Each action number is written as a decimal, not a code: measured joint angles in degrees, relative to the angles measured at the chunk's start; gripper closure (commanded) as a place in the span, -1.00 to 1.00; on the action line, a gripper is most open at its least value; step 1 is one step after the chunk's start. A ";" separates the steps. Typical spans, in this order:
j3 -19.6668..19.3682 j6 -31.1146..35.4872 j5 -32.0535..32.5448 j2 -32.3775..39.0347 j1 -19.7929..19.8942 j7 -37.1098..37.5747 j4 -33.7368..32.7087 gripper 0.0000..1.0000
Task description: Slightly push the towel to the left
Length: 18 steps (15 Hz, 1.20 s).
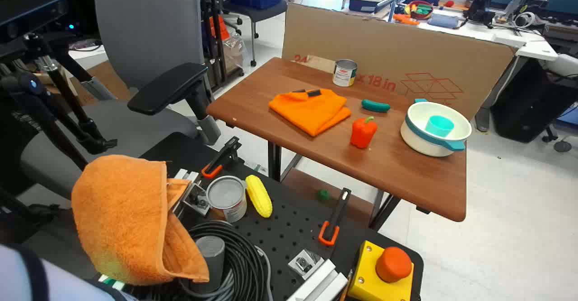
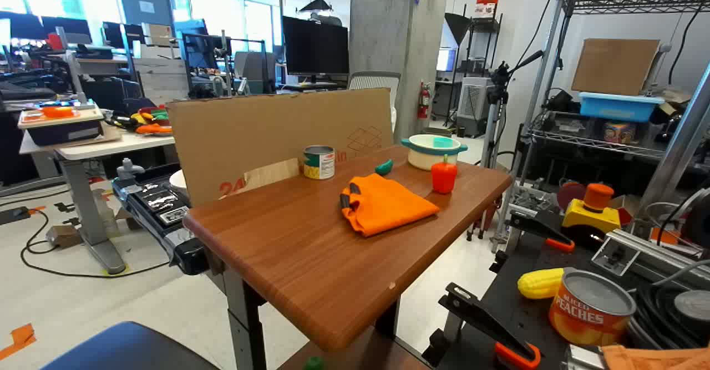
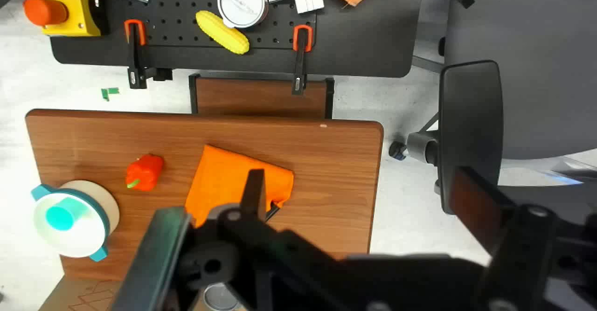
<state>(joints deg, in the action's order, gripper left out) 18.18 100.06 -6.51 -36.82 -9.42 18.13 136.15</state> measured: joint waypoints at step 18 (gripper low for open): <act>-0.19 1.67 1.37 2.38 1.75 1.02 0.03 -1.00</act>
<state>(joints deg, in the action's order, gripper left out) 17.99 101.73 -5.13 -34.44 -7.67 19.15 136.18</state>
